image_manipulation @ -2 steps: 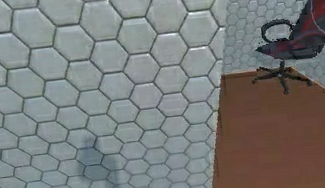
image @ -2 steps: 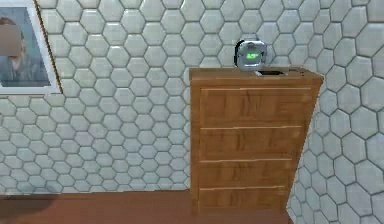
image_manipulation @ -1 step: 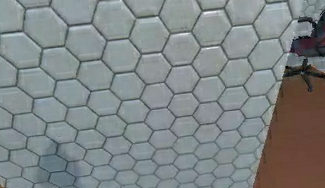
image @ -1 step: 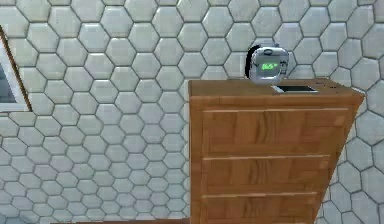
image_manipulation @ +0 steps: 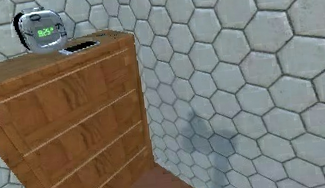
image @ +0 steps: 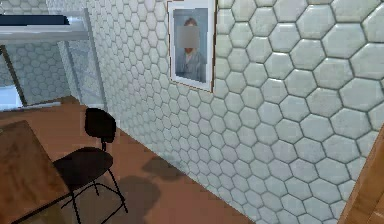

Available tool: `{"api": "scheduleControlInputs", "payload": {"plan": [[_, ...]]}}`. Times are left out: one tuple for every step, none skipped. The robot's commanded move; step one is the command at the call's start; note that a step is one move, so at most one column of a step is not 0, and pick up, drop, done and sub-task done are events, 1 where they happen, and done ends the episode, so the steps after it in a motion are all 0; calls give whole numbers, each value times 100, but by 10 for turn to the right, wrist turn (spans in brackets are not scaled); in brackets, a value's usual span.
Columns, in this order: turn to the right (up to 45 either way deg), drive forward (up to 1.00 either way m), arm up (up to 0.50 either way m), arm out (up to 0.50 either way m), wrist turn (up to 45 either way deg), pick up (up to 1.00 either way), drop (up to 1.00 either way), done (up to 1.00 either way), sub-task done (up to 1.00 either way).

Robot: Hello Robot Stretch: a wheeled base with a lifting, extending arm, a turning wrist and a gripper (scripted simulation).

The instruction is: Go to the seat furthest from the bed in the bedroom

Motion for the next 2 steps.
{"api": "scheduleControlInputs", "payload": {"plan": [[-120,0,0,0,0,0,0,0,0],[0,20,0,0,0,0,0,0,0]]}}
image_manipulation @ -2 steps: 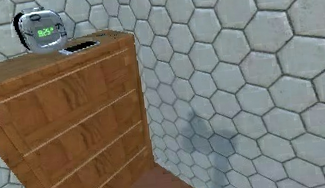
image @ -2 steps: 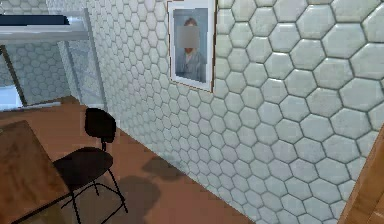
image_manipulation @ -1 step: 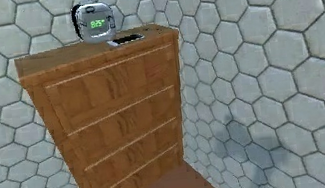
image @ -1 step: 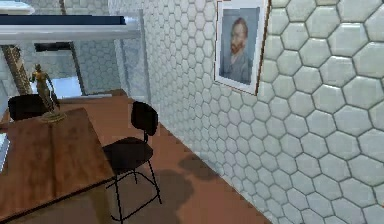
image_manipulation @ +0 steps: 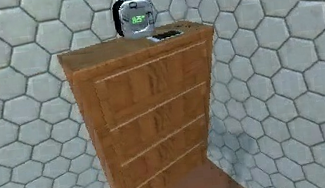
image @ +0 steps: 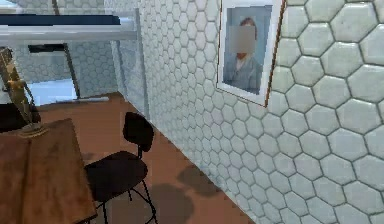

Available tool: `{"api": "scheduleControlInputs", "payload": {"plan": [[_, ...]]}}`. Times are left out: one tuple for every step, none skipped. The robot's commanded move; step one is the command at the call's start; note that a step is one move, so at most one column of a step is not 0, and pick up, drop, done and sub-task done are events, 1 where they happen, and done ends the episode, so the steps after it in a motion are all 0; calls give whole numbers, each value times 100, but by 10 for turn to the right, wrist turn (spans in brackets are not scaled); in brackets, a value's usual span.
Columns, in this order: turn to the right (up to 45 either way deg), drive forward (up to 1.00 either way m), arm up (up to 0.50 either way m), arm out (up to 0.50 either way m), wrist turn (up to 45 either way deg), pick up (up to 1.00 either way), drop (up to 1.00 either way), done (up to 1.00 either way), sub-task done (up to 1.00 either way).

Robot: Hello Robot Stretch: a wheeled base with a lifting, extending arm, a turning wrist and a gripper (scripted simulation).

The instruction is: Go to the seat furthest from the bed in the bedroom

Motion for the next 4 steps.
{"api": "scheduleControlInputs", "payload": {"plan": [[0,100,0,0,0,0,0,0,0],[60,0,0,0,0,0,0,0,0],[0,25,0,0,0,0,0,0,0],[-360,0,0,0,0,0,0,0,0]]}}
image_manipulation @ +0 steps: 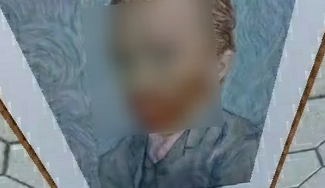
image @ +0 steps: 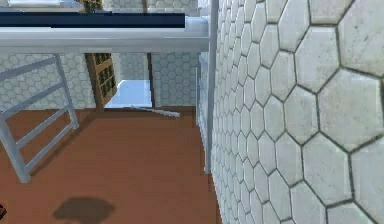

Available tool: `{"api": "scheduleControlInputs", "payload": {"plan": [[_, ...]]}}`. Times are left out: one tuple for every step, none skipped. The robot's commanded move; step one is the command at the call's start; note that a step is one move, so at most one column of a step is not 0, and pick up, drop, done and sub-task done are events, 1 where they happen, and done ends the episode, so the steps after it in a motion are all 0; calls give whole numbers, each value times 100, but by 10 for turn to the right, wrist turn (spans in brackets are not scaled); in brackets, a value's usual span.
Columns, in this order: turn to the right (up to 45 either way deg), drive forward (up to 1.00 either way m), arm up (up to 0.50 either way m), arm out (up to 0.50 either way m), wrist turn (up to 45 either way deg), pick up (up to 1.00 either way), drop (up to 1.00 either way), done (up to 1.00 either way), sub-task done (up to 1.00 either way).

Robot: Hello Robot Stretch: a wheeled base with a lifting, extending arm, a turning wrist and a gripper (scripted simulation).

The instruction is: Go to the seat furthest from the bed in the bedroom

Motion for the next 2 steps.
{"api": "scheduleControlInputs", "payload": {"plan": [[0,45,0,0,0,0,0,0,0],[-450,0,0,0,0,0,0,0,0]]}}
